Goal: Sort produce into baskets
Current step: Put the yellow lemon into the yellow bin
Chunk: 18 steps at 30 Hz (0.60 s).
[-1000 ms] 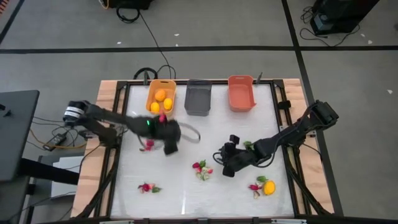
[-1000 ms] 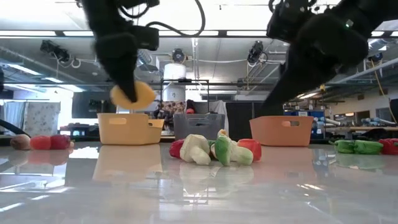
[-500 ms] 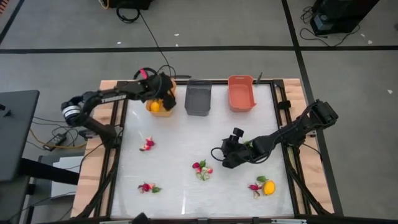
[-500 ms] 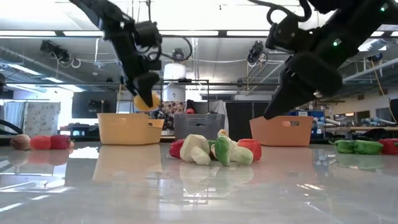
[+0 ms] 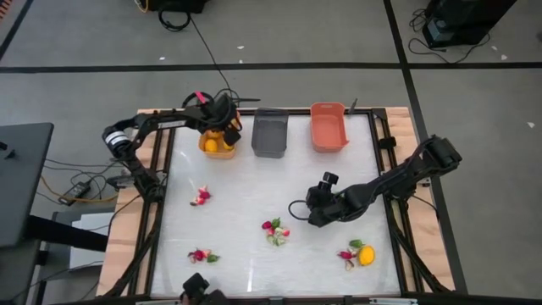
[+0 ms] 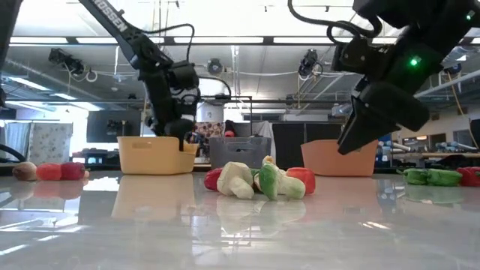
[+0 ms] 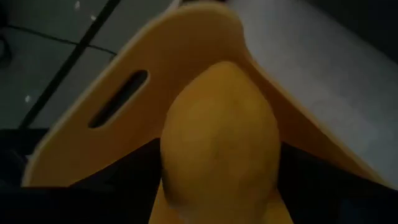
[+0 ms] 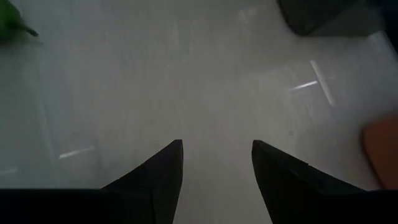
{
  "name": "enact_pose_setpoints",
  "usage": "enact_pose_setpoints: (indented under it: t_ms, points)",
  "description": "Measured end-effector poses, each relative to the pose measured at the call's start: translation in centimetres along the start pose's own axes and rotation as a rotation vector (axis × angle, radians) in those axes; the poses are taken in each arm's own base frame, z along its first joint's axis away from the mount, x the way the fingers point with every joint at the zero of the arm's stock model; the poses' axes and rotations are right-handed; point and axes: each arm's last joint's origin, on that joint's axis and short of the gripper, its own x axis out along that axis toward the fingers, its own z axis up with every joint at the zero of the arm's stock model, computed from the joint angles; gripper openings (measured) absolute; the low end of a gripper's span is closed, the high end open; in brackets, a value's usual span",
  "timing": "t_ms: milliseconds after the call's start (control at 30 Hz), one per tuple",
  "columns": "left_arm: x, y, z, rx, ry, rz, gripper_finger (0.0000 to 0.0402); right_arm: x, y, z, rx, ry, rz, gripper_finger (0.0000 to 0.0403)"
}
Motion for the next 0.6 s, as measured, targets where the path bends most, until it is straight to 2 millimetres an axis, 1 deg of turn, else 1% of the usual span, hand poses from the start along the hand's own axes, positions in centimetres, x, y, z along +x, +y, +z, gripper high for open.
enact_pose_setpoints:
  t_ms: [133,267,400,533,600]
  points:
    - [0.4,0.0,-0.1,-0.018,0.016,0.01,0.031,-1.1,-0.6,0.5,0.019,-0.034,0.027,0.0204]
    - [0.0,0.2,-0.3,-0.057,0.028,0.038,0.0318,-3.0,-1.3,0.7,0.074,-0.027,0.123,0.0204]
    - [-1.7,0.5,0.7,-0.055,-0.011,0.049,0.0316,-4.7,-2.0,0.2,0.119,0.097,0.318,0.0204]
    - [-3.9,0.7,2.1,0.006,-0.102,0.05,0.0307,-6.4,-2.9,-0.6,0.192,0.193,0.388,0.0204]
    - [-4.8,0.7,2.4,0.02,-0.145,0.05,0.0303,-7.2,-3.5,-1.1,0.244,0.259,0.4,0.0204]
